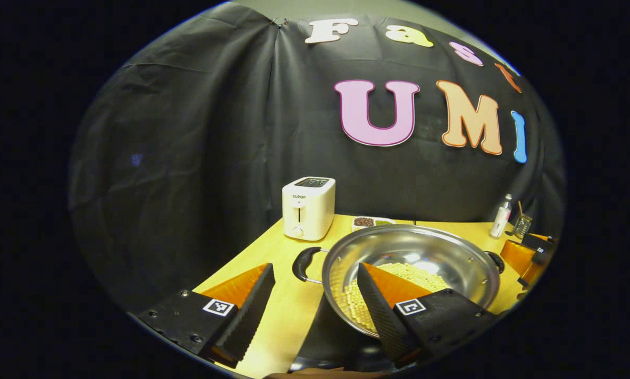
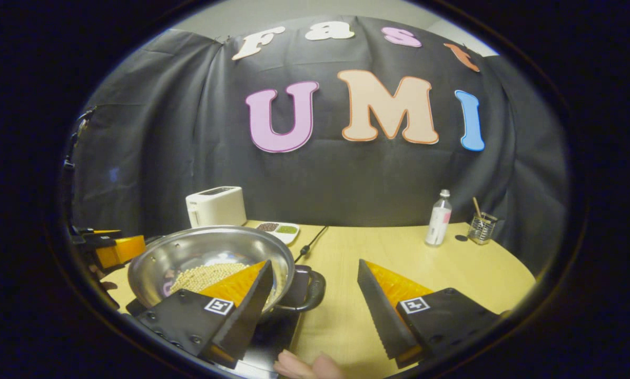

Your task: First push the handle of the pot to place it horizontally, then grasp the pot with both hands and set it on the induction cooktop.

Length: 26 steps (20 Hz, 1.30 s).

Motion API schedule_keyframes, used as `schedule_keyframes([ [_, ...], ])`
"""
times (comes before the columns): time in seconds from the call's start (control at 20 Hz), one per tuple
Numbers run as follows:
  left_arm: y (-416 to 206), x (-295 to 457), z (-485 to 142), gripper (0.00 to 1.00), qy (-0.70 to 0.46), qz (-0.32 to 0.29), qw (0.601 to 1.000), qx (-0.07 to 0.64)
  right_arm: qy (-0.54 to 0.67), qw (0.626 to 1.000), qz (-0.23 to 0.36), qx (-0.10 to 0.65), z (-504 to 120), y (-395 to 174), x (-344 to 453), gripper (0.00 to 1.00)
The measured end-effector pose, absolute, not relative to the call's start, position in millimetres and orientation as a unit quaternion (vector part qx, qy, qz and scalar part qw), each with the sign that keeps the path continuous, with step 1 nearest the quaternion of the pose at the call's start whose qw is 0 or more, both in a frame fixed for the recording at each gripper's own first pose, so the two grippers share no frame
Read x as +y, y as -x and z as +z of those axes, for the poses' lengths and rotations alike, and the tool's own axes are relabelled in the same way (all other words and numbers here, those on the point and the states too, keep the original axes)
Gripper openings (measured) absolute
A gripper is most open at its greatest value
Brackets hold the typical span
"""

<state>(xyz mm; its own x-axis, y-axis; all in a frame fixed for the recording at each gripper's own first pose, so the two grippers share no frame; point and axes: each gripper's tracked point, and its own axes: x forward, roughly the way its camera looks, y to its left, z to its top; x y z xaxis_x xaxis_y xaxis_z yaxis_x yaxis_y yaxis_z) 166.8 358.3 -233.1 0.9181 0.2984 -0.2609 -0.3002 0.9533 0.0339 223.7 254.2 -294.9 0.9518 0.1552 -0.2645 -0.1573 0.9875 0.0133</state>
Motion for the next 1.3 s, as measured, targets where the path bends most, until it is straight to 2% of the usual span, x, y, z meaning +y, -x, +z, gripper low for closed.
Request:
schedule_keyframes([
  [0.2,-142.2,312.1,-195.2,0.95,0.014,0.138,0.985,0.107,-0.003,0.991,0.082,0.105,-253.1,-197.8,228.5,0.95],
  [0.25,-135.6,296.8,-180.9,0.95,0.016,0.131,0.987,0.097,-0.004,0.992,0.085,0.098,-240.5,-191.0,220.7,0.98],
  [0.3,-127.5,284.7,-168.9,0.95,0.013,0.125,0.988,0.086,-0.004,0.992,0.085,0.091,-229.3,-184.0,211.3,0.95],
  [0.45,-108.4,247.3,-124.8,0.93,-0.005,0.121,0.991,0.053,-0.014,0.993,0.084,0.077,-191.6,-160.5,181.1,0.95],
  [0.55,-90.2,212.3,-101.0,0.94,-0.011,0.108,0.994,0.035,-0.031,0.993,0.087,0.070,-168.3,-140.9,162.6,0.98],
  [0.9,-40.0,95.6,-43.6,0.94,-0.023,0.058,0.998,-0.011,-0.033,0.998,0.059,-0.010,-73.4,-79.4,79.2,0.94],
  [0.95,-34.4,81.9,-39.8,0.94,-0.019,0.049,0.999,-0.007,-0.034,0.997,0.064,-0.010,-67.7,-70.5,73.3,0.98],
  [1.0,-30.7,71.3,-35.2,0.94,-0.017,0.043,0.999,-0.007,-0.040,0.997,0.069,-0.008,-61.6,-61.0,68.7,0.94],
  [1.15,-18.9,58.9,-3.1,0.94,-0.022,0.054,0.998,-0.041,-0.051,0.996,0.065,-0.031,-29.0,-39.5,39.1,0.94],
  [1.25,-10.9,43.1,9.0,0.94,-0.016,0.045,0.998,-0.051,-0.056,0.996,0.048,-0.047,-10.6,-26.5,14.5,0.94],
  [1.3,-6.4,34.5,11.4,0.93,-0.014,0.036,0.998,-0.052,-0.062,0.996,0.045,-0.051,-4.5,-19.4,6.7,0.97],
])
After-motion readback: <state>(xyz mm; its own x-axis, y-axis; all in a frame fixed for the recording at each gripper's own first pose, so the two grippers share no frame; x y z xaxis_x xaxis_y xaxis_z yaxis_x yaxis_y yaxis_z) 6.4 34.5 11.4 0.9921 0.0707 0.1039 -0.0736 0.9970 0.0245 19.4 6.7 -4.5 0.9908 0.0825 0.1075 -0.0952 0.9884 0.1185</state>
